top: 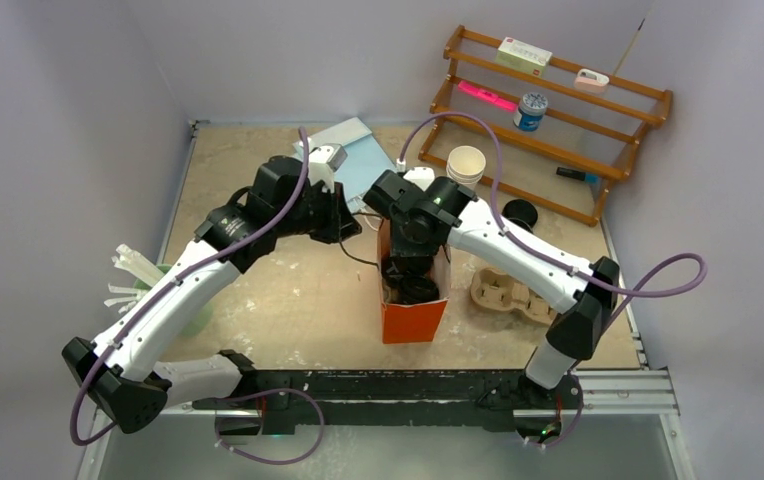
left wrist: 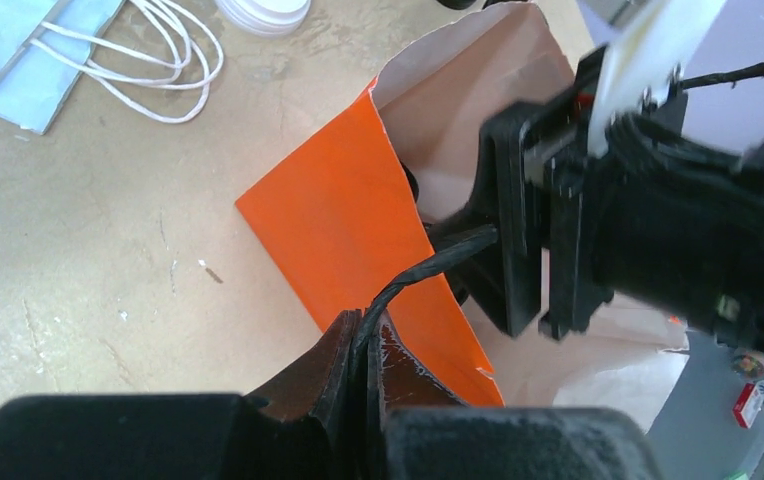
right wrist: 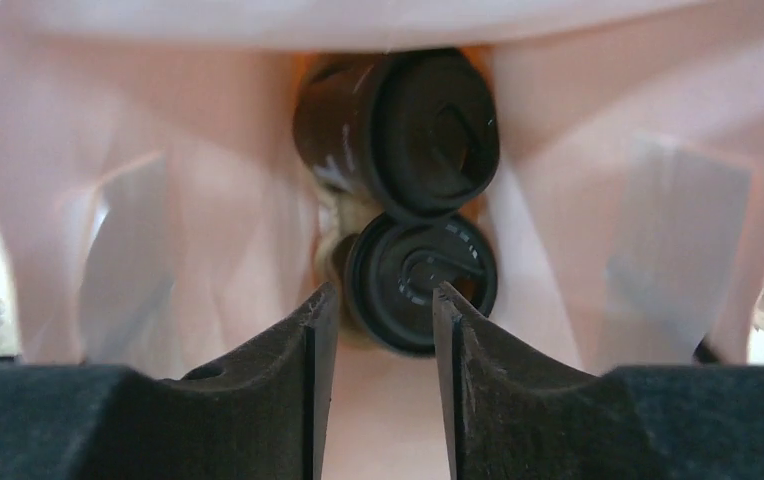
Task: Pack the takeout coffee
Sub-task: Adjust the coffee cup in the cup tray.
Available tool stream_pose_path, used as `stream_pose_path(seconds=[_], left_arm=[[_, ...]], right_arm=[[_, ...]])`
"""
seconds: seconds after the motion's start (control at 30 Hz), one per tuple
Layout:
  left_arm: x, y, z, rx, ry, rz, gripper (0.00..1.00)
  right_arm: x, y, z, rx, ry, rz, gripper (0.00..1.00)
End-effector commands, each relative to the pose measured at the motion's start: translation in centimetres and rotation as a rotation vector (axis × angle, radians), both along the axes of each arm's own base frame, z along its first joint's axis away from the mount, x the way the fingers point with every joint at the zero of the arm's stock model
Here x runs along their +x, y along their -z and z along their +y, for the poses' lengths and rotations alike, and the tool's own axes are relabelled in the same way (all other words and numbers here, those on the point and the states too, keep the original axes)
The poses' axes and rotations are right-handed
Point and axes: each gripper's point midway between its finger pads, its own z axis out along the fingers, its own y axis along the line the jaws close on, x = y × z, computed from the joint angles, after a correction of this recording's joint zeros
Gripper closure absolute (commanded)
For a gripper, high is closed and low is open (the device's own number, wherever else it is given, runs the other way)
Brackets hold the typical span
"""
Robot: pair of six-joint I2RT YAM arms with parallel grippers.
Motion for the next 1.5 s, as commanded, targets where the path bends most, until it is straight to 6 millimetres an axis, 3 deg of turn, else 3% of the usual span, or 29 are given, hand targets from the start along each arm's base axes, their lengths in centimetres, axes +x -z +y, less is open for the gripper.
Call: stream_pose_path(seconds=[0.0,0.23,0.47,0.87,1.2,1.47], left_arm=[[-0.1,0.9,1.0,0.061,0.0,-0.013,1.0],[-0.1,2.4,2.6,0.152,-0.024,0.012,1.0],[-0.1,4.0,2.1,0.171,0.005,0.049,1.0],[0.4,4.6,0.7,0.133,0.061,0.047,1.0],[0.4,4.9,0.6,0.13,0.084,0.054,1.0],[0.0,5.1,0.9,0.128,0.091,0.062,1.0]], right_arm=[[2.7,0.1,-1.2,-0.009,0.006,-0.068,0.56],[4.5,2.3,0.0,0.022,-0.101,-0.081,0.52],[5.1,4.2,0.9,0.017,-0.15,-0.048,0.52],[4.7,7.8,-1.4,-0.117,-0.136,-0.014,0.51],[5.7,8.3,-1.1,-0.111,-0.173,-0.084,0.62],[4.5,7.1,0.2,-0.15,-0.249,-0.151,0.84]])
